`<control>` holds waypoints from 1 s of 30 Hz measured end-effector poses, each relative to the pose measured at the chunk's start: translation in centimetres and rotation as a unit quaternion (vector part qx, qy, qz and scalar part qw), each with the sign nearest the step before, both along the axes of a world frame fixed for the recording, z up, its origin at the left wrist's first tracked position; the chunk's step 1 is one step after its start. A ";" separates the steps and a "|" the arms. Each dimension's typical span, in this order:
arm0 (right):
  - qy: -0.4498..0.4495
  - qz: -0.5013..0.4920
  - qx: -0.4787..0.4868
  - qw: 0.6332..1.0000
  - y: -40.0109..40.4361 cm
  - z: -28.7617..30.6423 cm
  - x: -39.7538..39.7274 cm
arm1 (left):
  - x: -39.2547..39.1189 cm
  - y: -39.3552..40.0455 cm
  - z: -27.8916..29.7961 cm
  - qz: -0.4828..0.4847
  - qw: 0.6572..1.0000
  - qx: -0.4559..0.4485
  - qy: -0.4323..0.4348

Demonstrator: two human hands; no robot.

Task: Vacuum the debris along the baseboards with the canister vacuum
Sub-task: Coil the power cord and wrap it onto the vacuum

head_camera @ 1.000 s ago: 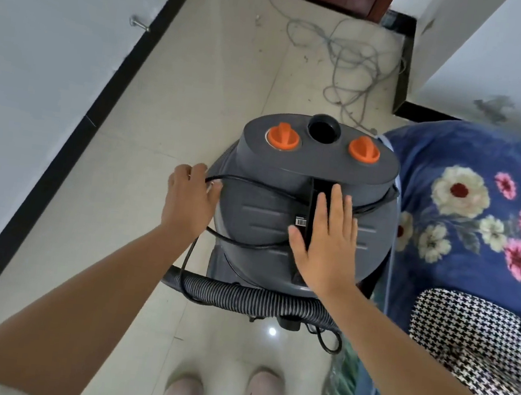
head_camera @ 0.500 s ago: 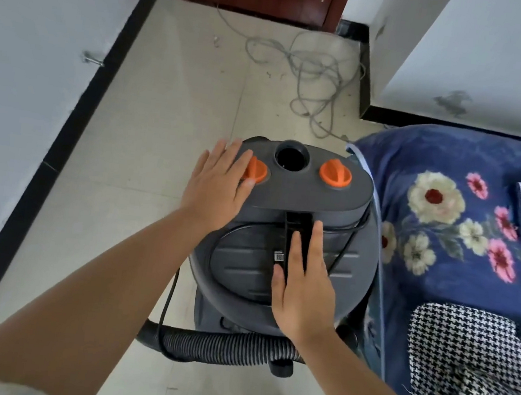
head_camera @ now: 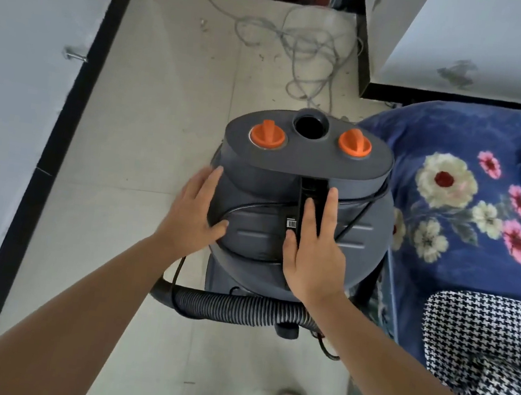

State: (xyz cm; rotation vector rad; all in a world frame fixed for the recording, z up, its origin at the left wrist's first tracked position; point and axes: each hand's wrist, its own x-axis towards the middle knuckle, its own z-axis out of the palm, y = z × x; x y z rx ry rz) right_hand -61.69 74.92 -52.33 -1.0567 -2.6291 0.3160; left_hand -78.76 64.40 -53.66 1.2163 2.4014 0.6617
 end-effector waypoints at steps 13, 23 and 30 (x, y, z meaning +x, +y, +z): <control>-0.023 0.087 -0.057 0.994 1.1 0.1 2.5 | 2.8 -4.0 3.1 0.171 0.953 0.030 -0.247; -0.100 0.127 -0.077 0.984 5.9 2.2 3.7 | -0.7 -8.4 5.3 -0.136 0.954 -0.174 0.201; -0.155 0.111 -0.017 0.982 6.6 0.6 3.3 | 1.2 -7.9 4.0 -0.113 0.943 -0.170 0.263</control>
